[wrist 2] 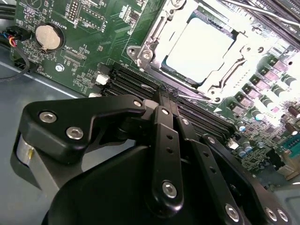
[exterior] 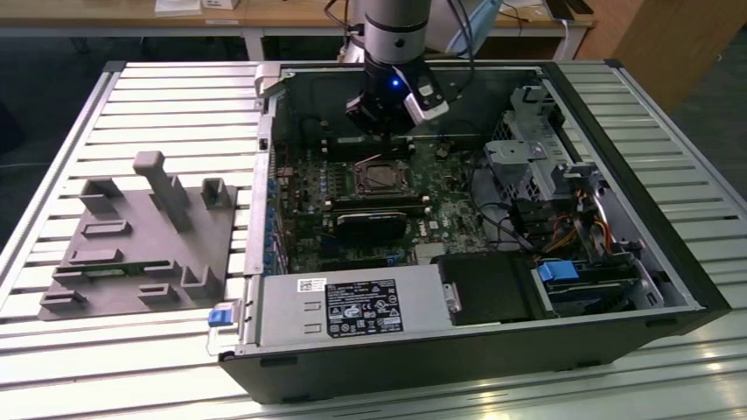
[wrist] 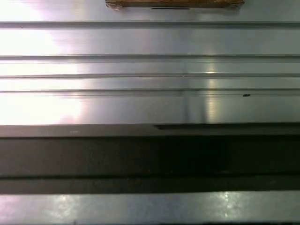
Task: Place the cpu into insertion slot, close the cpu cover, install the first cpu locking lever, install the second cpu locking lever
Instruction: 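Install the first cpu locking lever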
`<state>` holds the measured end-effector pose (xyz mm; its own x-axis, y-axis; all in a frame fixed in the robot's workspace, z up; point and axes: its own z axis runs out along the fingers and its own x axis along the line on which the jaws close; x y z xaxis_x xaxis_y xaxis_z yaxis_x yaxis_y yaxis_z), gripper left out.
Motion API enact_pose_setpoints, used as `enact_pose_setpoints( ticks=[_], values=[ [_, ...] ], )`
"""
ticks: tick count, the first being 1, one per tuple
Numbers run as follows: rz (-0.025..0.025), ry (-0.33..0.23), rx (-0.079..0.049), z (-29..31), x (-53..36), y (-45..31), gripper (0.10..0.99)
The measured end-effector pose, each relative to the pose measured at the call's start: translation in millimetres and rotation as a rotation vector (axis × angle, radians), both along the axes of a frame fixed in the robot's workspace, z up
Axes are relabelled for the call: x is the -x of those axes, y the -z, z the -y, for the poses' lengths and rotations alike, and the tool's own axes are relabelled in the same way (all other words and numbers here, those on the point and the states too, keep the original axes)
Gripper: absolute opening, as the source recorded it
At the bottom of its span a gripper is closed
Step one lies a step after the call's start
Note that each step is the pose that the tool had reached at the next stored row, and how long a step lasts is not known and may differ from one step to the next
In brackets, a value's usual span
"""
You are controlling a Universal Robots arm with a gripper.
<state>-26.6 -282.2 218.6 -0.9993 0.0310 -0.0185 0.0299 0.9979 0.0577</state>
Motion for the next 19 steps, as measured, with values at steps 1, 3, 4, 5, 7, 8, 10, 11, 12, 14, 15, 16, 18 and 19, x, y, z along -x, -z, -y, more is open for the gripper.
enact_pose_setpoints(
  ticks=[1,3,4,5,7,8,10,11,12,14,15,16,18,19],
  values=[
    [0.0001,0.000,0.000,-0.3,-0.5,0.5,0.106],
    [0.0000,0.000,0.000,-0.6,-1.6,1.3,0.106],
    [0.0000,0.000,0.000,-0.6,-2.1,1.9,0.106],
    [-0.0001,0.000,0.000,-0.6,-2.5,2.5,0.106],
    [-0.0004,0.000,0.000,-0.6,-3.4,3.9,0.106],
    [-0.0006,0.000,0.000,-0.6,-4.0,4.6,0.106],
    [-0.0012,0.000,0.000,-0.6,-5.2,6.0,0.106],
    [-0.0015,0.000,0.000,-0.6,-5.8,6.7,0.106],
    [-0.0017,0.000,0.000,-0.6,-6.3,7.5,0.106],
    [-0.0022,0.000,0.000,-0.6,-7.1,9.0,0.106],
    [-0.0024,0.000,0.000,-0.6,-7.4,9.7,0.106],
    [-0.0026,0.000,0.000,-0.6,-7.8,10.4,0.106],
    [-0.0029,0.000,0.000,-0.6,-8.0,11.8,0.106],
    [-0.0031,0.000,0.001,-0.6,-8.1,12.6,0.106]
  ],
)
